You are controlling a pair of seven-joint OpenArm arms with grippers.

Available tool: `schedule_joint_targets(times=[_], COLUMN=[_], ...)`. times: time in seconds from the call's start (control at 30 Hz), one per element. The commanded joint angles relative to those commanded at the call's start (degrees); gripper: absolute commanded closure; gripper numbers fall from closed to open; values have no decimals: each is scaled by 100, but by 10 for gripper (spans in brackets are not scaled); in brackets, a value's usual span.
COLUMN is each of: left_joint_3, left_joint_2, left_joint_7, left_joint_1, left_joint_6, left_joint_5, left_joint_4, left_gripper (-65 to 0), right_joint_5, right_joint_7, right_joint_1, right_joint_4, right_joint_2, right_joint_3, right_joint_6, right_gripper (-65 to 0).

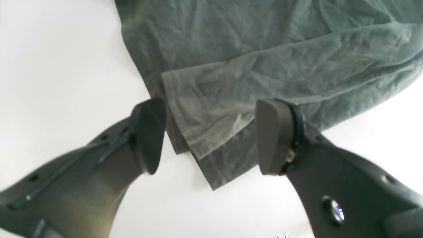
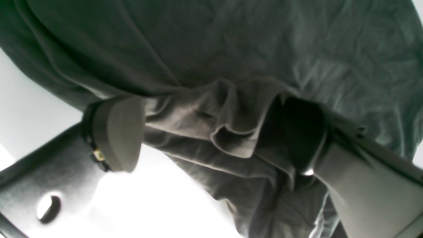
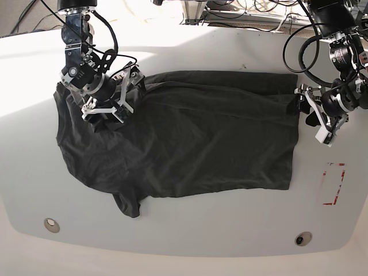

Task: Layout the t-shirt on the table in an organized manner, then fold the t-shirt properly
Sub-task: 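Move the right gripper onto the shirt body and pinch the fabric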

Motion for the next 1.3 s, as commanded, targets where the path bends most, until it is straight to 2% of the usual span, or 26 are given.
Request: schedule_joint_targets(times=[0.17,0.43,0.53,0.7,0.8,1.03,1.3], left_joint_3=[0,0,0,0,0,0,0], left_joint_2=[0,0,0,0,0,0,0], left_joint_7=[0,0,0,0,0,0,0], left_joint_1=[18,26,26,26,26,26,26], left_joint_6=[0,0,0,0,0,0,0], left_joint_5=[0,0,0,0,0,0,0], left_joint_4=[0,0,0,0,0,0,0], left_gripper=[-397,-397,-397,-397,-397,-397,-397], right_joint_5=[0,0,0,0,0,-35,-35], right_joint_7=[404,633,686,677,677,589,211], right_joint_1=[18,35,44,193,220,545,1284], right_joint_4=[-413,-536,-527,-545,-554,-519,-563], right_joint_2=[158,176,185,193,193,185,158], right_joint_3=[123,387,387,387,369,343,158], right_joint_6=[0,0,0,0,0,0,0], right_gripper=[-621,-599,-490,-165,-8,-22,-27])
